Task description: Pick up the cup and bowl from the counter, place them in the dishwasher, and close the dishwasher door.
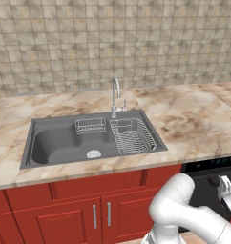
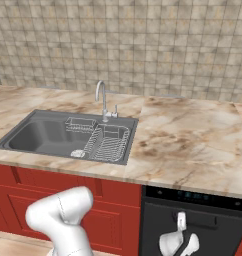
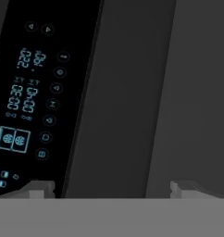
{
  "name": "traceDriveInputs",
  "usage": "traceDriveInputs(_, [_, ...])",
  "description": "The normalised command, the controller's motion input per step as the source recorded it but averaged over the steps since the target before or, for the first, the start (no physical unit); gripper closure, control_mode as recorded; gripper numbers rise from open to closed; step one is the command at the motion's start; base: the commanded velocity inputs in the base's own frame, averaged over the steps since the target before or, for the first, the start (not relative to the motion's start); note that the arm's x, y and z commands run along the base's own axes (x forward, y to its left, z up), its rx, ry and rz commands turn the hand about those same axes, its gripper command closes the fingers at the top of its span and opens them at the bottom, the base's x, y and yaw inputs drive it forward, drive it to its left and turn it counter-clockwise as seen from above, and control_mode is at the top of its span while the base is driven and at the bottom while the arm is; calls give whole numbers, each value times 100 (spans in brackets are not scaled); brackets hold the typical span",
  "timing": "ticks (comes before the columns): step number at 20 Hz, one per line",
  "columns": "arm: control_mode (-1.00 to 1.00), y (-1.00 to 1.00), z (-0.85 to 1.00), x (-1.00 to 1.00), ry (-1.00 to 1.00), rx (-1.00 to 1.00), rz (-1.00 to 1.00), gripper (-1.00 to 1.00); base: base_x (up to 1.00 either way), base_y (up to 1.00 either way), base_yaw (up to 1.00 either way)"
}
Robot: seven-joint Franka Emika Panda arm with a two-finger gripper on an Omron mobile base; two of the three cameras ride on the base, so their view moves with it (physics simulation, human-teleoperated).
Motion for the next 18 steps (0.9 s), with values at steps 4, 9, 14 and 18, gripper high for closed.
traceDriveInputs(4, [-100,-11,-22,43,-9,0,0,-100,0,0,0])
traceDriveInputs(9, [-100,-11,-22,46,-9,-1,0,-100,0,0,0])
traceDriveInputs(14, [-100,-10,-34,57,-7,-1,0,-100,0,0,0])
traceDriveInputs(18, [-100,-5,-37,59,-6,-3,0,-100,0,0,0])
